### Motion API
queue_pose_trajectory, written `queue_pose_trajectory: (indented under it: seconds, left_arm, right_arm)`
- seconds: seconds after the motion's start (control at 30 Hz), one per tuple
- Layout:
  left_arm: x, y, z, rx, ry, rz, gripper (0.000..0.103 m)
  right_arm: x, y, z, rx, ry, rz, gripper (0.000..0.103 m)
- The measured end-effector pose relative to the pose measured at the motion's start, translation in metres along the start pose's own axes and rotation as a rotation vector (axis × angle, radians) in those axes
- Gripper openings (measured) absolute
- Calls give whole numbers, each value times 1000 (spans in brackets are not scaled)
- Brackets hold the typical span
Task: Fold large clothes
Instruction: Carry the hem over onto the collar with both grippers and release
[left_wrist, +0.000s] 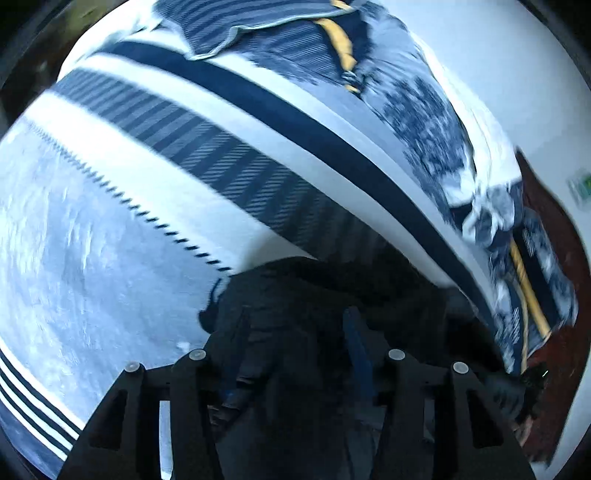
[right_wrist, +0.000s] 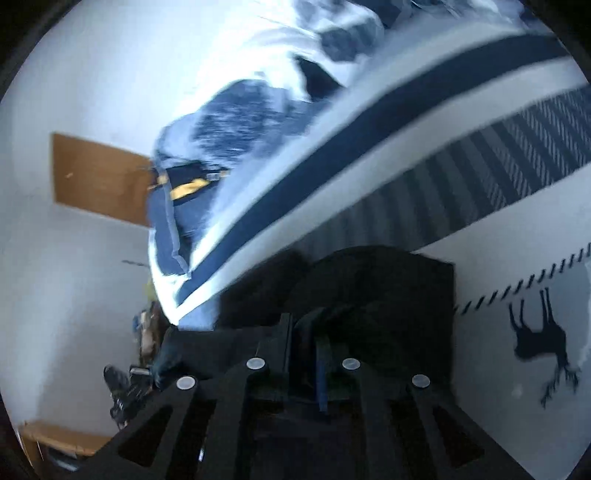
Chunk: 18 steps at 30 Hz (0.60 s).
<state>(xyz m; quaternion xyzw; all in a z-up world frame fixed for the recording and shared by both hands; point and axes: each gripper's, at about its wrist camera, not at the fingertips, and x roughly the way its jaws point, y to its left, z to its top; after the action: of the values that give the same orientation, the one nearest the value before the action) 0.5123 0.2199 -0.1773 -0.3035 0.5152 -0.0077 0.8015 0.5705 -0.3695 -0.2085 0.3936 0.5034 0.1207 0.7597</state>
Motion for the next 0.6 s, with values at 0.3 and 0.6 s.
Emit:
queue_pose_trajectory:
  seconds: [0.3, 0.6]
  left_arm:
    - [-31, -22, -34, 114, -69, 21, 73]
    - [41, -64, -25, 335, -33, 331, 74]
  right_arm:
    - [-56, 20, -37, -171, -165, -11, 84]
    - [0, 25, -34, -306, -19, -265, 82]
